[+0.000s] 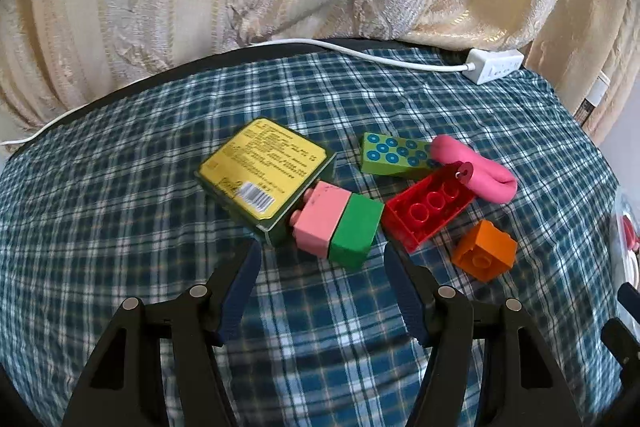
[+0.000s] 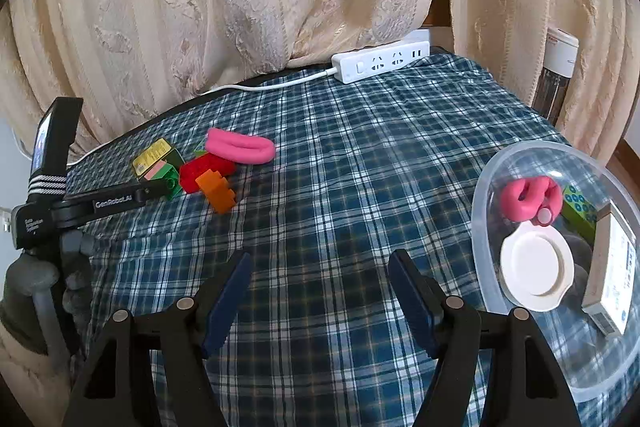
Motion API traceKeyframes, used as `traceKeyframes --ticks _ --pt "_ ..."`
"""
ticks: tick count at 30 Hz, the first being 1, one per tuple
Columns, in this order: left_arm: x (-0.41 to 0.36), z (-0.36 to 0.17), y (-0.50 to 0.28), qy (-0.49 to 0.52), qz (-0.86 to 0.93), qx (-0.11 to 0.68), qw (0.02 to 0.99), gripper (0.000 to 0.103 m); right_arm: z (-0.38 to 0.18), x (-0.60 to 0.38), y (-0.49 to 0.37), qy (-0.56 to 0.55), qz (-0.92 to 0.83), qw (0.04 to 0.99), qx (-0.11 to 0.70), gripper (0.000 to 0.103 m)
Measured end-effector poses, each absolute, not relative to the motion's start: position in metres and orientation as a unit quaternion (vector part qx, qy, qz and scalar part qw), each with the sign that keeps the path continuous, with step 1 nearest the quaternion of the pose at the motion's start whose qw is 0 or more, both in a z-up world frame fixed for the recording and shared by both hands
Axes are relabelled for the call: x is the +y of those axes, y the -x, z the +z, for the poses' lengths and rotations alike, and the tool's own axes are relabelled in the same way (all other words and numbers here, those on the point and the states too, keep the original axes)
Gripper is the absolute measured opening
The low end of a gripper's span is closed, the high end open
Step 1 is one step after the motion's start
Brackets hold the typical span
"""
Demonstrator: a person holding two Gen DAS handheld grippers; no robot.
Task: Organize objects
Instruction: 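Grasp the joined pink-and-green block with the left gripper, then grasp the orange block with the right gripper while the left holds the pink-green block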
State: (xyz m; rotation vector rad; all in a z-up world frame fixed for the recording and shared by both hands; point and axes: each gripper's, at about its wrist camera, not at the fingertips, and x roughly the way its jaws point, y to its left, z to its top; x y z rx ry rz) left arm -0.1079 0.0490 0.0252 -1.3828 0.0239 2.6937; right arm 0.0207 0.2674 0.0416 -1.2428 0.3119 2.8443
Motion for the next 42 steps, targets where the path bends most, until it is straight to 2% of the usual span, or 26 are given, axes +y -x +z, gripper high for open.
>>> traceKeyframes --ticks 13,17,42 --pt "0.055 0.014 0.126 0.453 0.89 0.006 0.061 0.063 0.034 0.263 -0.009 0.411 0.906 0.009 0.096 0.074" --pt "0.052 0.012 0.126 0.456 0.887 0.001 0.065 0.046 0.034 0.257 -0.003 0.415 0.905 0.006 0.088 0.074" --pt "0.037 0.043 0.108 0.433 0.9 -0.015 0.05 0.046 0.032 0.205 0.064 0.415 0.903 -0.093 0.059 0.074"
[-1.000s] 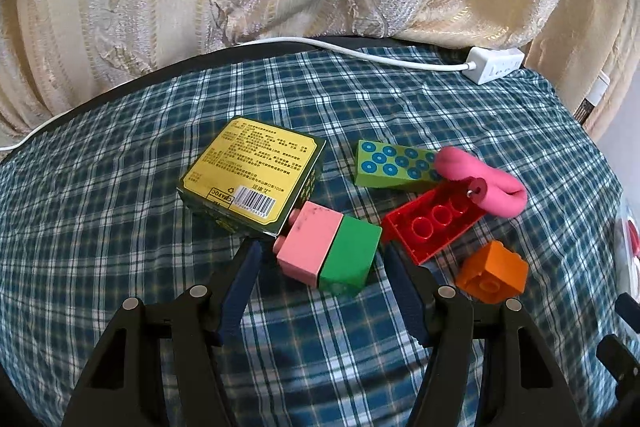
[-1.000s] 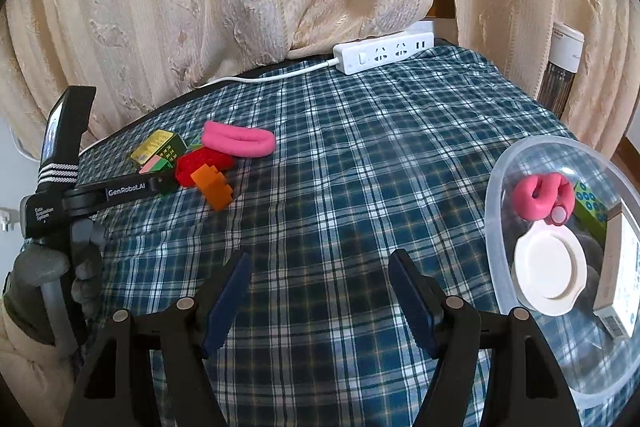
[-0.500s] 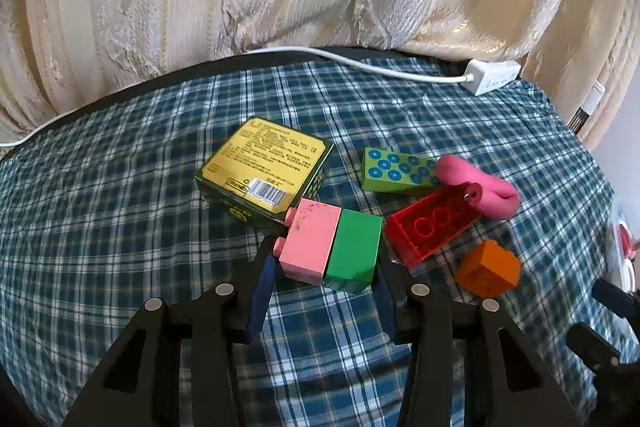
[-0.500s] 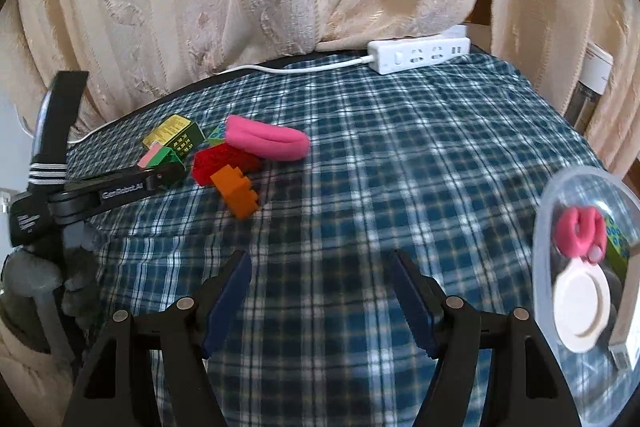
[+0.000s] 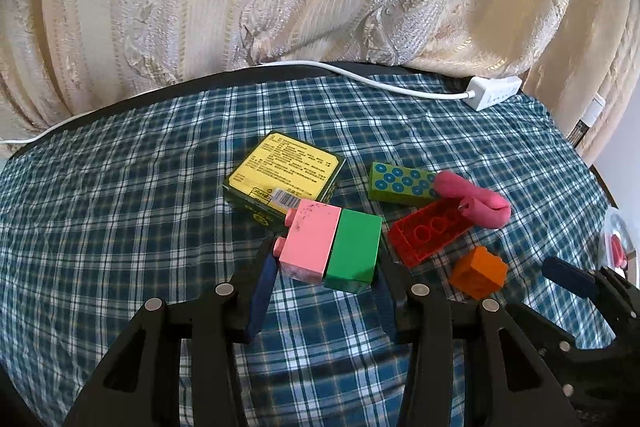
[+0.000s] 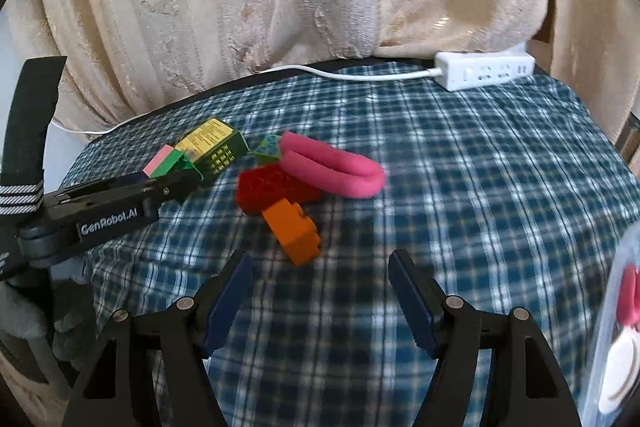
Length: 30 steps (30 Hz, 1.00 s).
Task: Organize objects
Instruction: 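Grasp the orange block with the right gripper while the left holds the pink-green block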
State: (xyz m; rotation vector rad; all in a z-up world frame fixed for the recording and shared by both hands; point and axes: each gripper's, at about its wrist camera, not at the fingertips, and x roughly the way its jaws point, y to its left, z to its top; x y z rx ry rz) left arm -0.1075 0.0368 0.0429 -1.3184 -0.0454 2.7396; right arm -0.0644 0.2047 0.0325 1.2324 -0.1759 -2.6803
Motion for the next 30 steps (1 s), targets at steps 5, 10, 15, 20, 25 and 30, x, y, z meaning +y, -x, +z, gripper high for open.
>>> traceKeyframes --ticks 5,10,15,20,25,30 --pt "0.033 0.044 0.108 0.435 0.899 -0.019 0.047 0.046 0.027 0.194 0.078 -0.421 -0.901 0.101 -0.04 0.074" --pt "0.033 0.044 0.108 0.436 0.899 -0.019 0.047 0.046 0.02 0.185 0.09 -0.431 -0.895 0.112 -0.029 0.066" --pt "0.032 0.042 0.108 0.439 0.897 -0.02 0.046 0.046 0.014 0.18 0.097 -0.44 -0.89 0.12 -0.024 0.055" --pt "0.033 0.037 0.109 0.443 0.895 -0.019 0.046 0.046 0.012 0.18 0.098 -0.441 -0.889 0.118 -0.021 0.044" --pt "0.036 0.036 0.108 0.445 0.894 -0.016 0.049 0.046 0.012 0.185 0.097 -0.442 -0.889 0.113 -0.027 0.029" --pt "0.038 0.037 0.108 0.444 0.894 -0.015 0.053 0.046 0.014 0.191 0.091 -0.44 -0.89 0.111 -0.041 0.028"
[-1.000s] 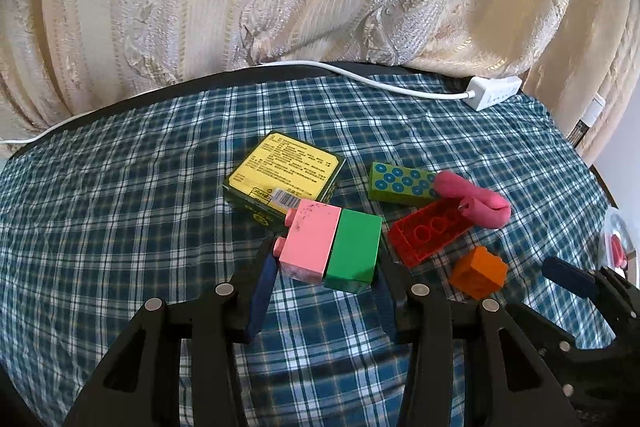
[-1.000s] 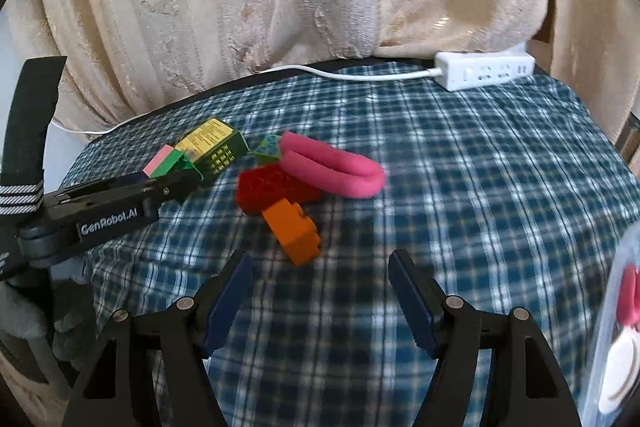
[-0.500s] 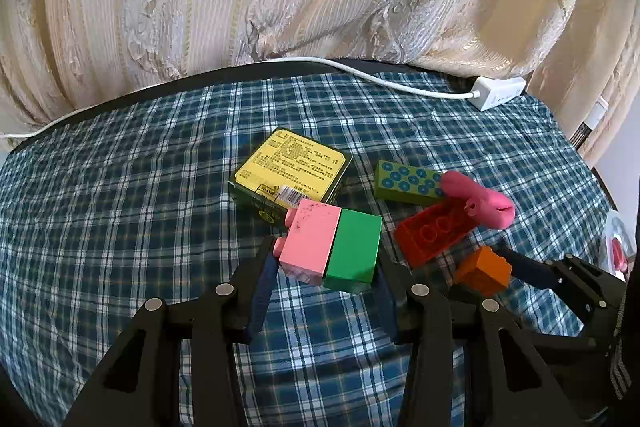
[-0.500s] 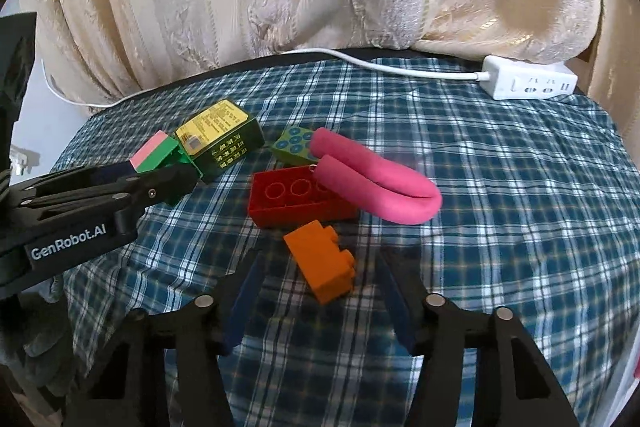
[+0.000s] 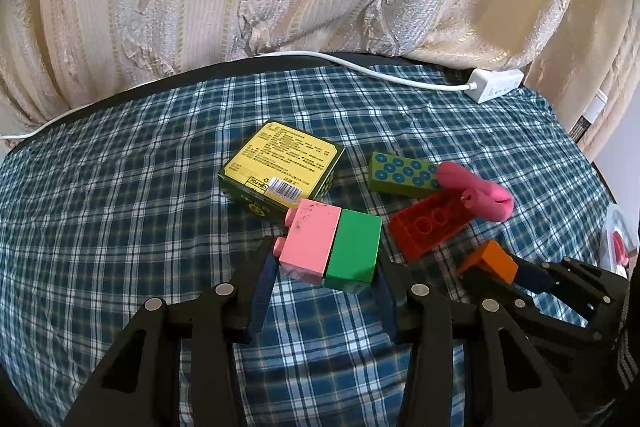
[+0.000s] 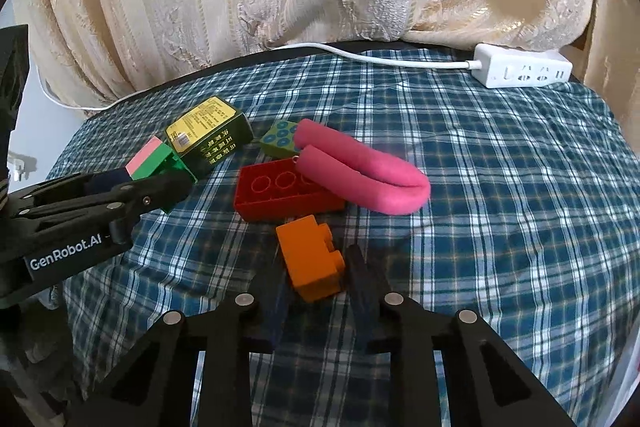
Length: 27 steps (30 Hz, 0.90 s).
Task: Organize objects
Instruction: 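Grasp the orange block with the right gripper while the left holds the pink-green block, then carry the pink-green block and orange block over the clear bowl with both grippers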
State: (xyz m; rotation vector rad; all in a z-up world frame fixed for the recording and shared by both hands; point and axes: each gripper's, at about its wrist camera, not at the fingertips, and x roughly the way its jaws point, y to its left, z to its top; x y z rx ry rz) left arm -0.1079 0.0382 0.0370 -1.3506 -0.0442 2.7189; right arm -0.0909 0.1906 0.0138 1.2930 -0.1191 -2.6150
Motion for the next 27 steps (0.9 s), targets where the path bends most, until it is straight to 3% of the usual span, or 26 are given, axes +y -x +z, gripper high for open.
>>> traceKeyframes --ticks 27 --pt "0.076 0.053 0.082 0.425 0.899 0.015 0.106 0.046 0.052 0.253 0.0 -0.39 -0.913 0.041 -0.111 0.028"
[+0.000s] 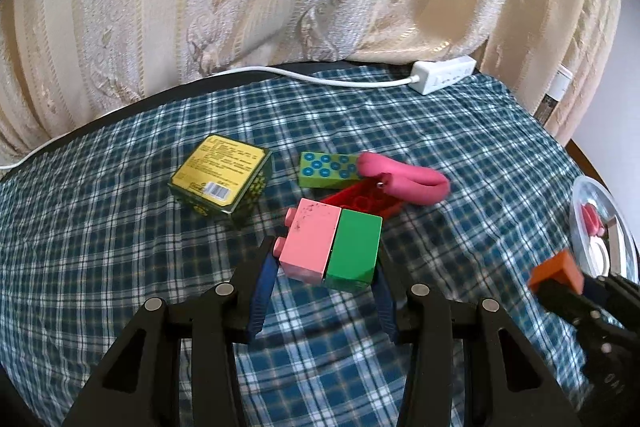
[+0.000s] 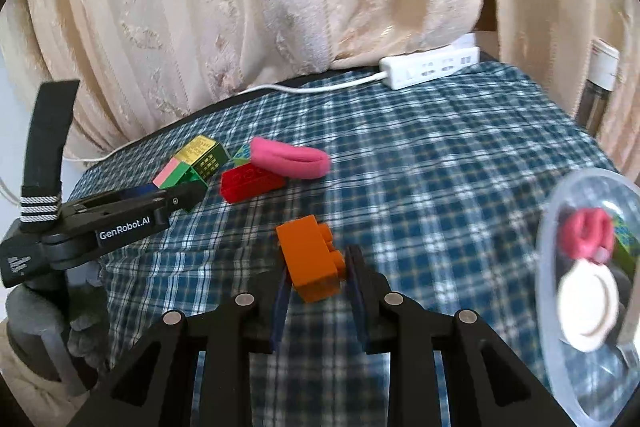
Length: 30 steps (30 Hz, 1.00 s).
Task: Organize objects
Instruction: 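Carry the pink-green block and orange block over the clear bowl with both grippers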
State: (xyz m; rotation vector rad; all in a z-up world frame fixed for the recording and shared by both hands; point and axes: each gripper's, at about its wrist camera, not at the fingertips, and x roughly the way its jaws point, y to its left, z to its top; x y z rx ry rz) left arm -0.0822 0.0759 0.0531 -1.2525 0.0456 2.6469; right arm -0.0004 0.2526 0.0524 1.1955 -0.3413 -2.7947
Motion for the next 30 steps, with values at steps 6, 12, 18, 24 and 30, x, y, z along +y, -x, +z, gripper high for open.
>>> traceKeyframes --ticks 6,12,18,24,30 --pt "0.088 0.058 0.074 0.42 0.899 0.023 0.12 0.046 0.064 0.276 -0.028 -0.373 -0.92 0.013 -0.122 0.028" --pt "0.099 0.063 0.064 0.414 0.9 0.029 0.135 0.046 0.069 0.304 -0.057 -0.362 -0.922 -0.026 -0.135 0.028" --pt "0.114 0.067 0.053 0.41 0.899 0.037 0.149 0.046 0.071 0.334 -0.082 -0.351 -0.922 -0.067 -0.147 0.028" --pt "0.127 0.073 0.042 0.406 0.899 0.042 0.16 0.046 0.066 0.36 -0.103 -0.348 -0.918 -0.1 -0.161 0.028" --pt "0.144 0.076 0.034 0.404 0.897 0.049 0.173 0.046 0.059 0.379 -0.114 -0.349 -0.914 -0.117 -0.172 0.028"
